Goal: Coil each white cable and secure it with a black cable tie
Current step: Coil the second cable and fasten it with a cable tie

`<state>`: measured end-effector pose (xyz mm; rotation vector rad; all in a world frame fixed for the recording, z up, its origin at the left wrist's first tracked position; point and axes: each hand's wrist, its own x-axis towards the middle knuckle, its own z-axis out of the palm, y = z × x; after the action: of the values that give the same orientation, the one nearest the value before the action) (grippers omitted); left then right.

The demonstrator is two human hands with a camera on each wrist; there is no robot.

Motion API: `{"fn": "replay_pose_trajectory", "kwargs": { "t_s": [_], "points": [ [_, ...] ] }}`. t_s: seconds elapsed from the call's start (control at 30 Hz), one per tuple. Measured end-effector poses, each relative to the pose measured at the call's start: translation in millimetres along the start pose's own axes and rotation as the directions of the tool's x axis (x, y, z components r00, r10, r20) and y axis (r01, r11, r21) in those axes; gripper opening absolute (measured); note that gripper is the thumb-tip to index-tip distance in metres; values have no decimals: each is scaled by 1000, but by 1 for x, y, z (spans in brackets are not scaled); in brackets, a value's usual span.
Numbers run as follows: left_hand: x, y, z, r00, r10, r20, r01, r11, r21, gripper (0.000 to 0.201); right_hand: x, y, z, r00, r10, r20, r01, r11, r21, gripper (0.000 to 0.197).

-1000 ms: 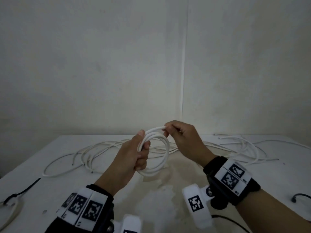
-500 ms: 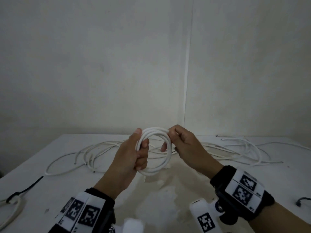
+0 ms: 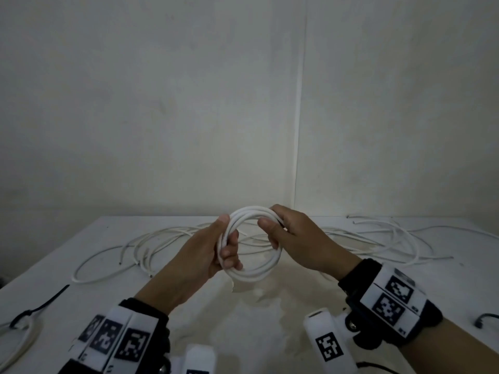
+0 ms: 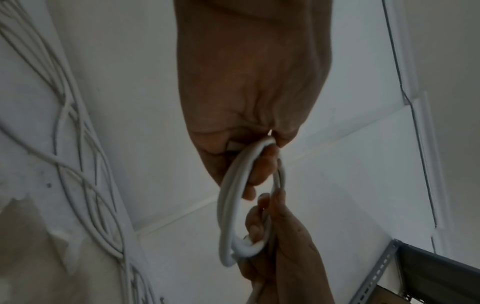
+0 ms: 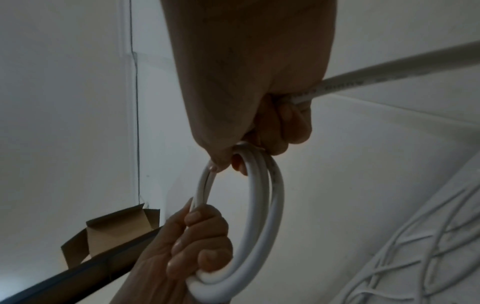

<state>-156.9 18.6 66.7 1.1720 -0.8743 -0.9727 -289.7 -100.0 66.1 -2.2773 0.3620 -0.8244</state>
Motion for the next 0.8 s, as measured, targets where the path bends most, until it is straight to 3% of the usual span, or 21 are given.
{"fn": "replay_pose_trajectory", "kwargs": {
  "t_s": [0.33,0.43,0.57,0.7,0.8],
  "points": [
    [2,-9,22,962,144,-230,-119,986,120,45,0,7,10,999,10,-45,-8,999,50,24],
    [4,-10,19,950,136,-282,-125,991,57,45,-5,13,10,998,4,-64,-1,999,43,26],
    [7,-6,9,926,121,-358,-155,985,-69,43,-12,30,7,989,-19,-144,7,997,-79,25],
    [8,-3,4,902,137,-410,-220,962,-164,44,-20,43,14,980,-68,-186,25,974,-226,46],
    [9,5,-5,861,173,-478,-298,934,-199,44,-25,52,16,945,-249,-214,134,888,-440,43]
  ]
}}
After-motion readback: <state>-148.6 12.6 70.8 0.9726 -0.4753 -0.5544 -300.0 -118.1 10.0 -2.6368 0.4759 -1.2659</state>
